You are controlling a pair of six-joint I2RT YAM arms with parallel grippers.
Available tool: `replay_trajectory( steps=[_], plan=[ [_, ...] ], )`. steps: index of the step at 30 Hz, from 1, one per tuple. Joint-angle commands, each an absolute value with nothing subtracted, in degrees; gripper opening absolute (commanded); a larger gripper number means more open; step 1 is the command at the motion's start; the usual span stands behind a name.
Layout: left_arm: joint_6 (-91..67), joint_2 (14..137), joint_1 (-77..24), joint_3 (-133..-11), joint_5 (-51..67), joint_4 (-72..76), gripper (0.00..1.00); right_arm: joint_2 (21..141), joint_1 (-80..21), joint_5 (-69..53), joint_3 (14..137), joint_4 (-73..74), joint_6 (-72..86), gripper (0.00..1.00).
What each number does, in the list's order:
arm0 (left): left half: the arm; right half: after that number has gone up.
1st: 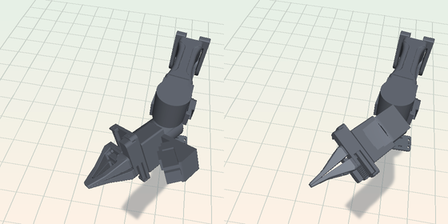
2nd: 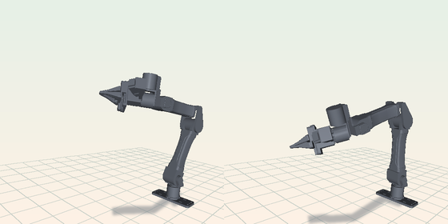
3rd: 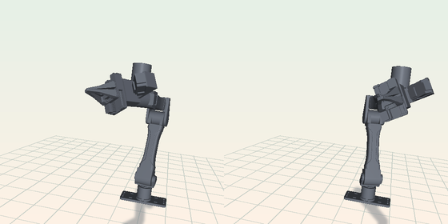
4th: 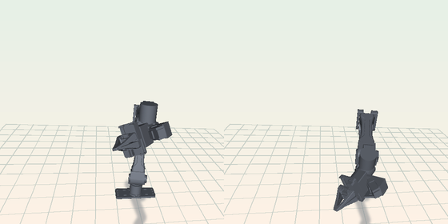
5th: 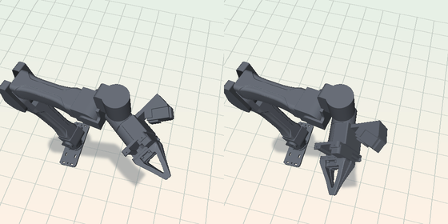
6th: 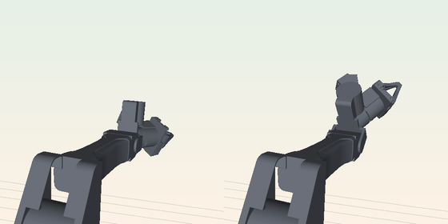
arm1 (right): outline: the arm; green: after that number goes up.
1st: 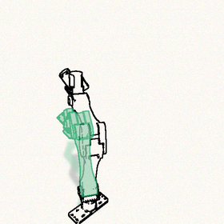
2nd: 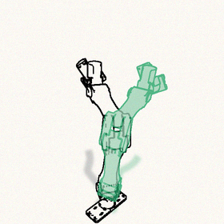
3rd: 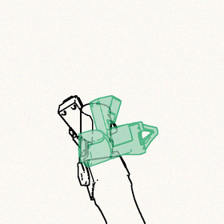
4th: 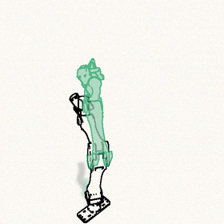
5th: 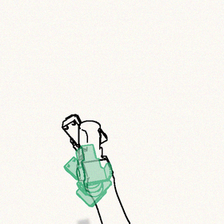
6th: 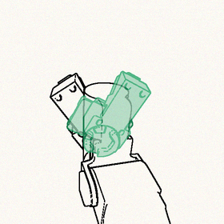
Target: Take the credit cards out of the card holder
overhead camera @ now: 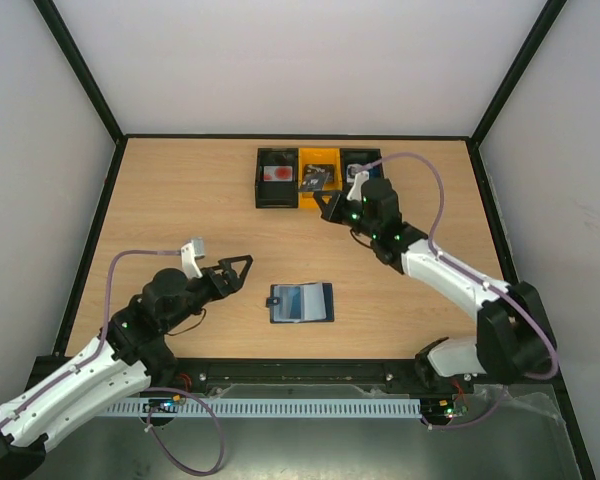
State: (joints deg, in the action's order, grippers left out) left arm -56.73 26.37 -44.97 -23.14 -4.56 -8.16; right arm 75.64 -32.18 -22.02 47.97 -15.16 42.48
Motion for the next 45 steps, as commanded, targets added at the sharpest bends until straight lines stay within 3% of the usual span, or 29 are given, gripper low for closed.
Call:
replay_trajectory(
  steps=[1, 13, 20, 31, 45],
  plan=[
    [-54.02, 24.93, -44.74, -24.44, -6.64, -13.17, 1.0, 81.65, -28.01, -24.36, 54.78, -7.13, 33.46, 0.02],
    [-56.71, 11.16, -44.74, -24.95, -9.11, -25.02, 1.0, 105.16, -20.66, -25.62, 73.87, -0.11, 25.26, 0.02],
    [-57.99, 4.99, -44.74, -24.59, -10.17, -27.91, 1.0, 112.77, -19.75, -24.72, 82.61, 3.82, 23.06, 0.02],
    [-57.92, 5.28, -44.69, -24.83, -10.16, -28.05, 1.0, 124.59, -18.93, -26.43, 97.08, 10.69, 20.35, 0.02],
    [-57.15, 5.96, -44.74, -26.56, -10.28, -27.34, 1.0, 131.57, -18.37, -21.9, 105.46, 16.0, 19.43, 0.06]
  ],
)
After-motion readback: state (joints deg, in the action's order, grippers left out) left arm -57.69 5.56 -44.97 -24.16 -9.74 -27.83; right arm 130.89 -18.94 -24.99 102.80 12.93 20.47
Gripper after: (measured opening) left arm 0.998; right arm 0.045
